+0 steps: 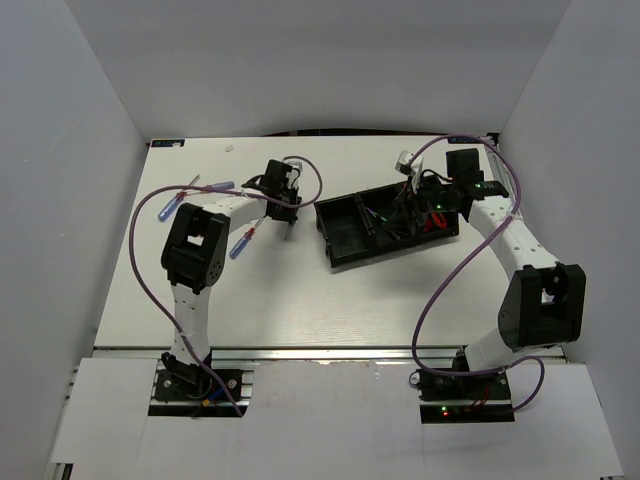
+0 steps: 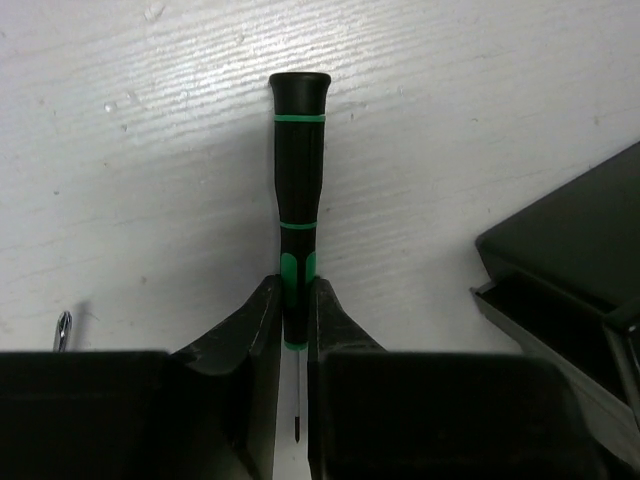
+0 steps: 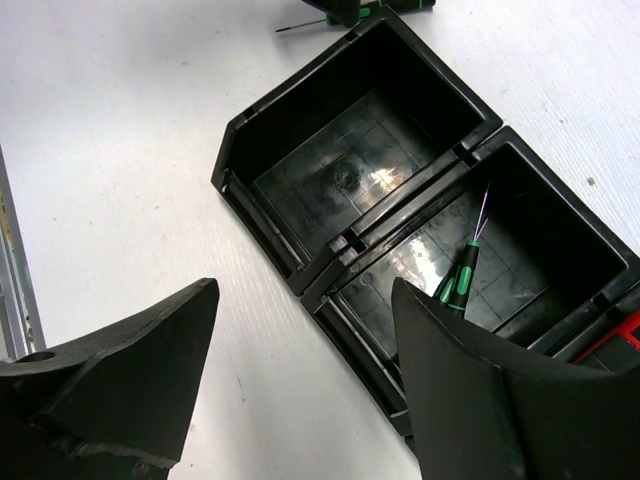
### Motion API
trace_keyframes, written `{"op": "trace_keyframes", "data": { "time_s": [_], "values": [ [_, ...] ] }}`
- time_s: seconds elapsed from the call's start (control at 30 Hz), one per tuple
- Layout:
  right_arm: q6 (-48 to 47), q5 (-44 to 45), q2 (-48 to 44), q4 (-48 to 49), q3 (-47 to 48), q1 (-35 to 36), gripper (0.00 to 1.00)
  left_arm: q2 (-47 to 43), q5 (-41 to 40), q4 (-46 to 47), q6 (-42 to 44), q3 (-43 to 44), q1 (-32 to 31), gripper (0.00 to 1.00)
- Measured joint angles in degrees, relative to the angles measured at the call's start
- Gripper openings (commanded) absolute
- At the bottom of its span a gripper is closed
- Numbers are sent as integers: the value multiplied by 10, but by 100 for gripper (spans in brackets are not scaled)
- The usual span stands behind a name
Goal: Sort the tools into containers
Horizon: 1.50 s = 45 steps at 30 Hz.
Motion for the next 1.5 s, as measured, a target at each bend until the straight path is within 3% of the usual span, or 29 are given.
{"op": "trace_keyframes", "data": {
  "time_s": [0.2,0.4,0.53,0.67,0.87,1.13,1.3,1.43,1.5],
  "values": [
    [3,-18,-3,-4,0,0,85,-35,0,-32,-27,-29,0,0],
    [78,-30,-2,3,1,11,87,-173,15,-51,-70,-92,0,0],
    [205,-50,20,48,10,28,89,-313,72,9,-125,-174,-1,0],
    [396,-66,60,166,13,47,89,-415,130,111,-208,-278,-10,0],
    [631,-74,116,332,29,86,89,-436,168,213,-299,-357,-48,0],
    [752,-67,151,410,48,138,86,-439,175,284,-346,-358,-85,0],
    [780,-59,151,429,48,145,70,-438,179,296,-357,-358,-89,0],
    [793,-54,151,440,48,149,44,-435,183,304,-362,-356,-91,0],
    [796,-50,151,444,48,152,26,-430,187,305,-363,-352,-93,0]
  ]
}}
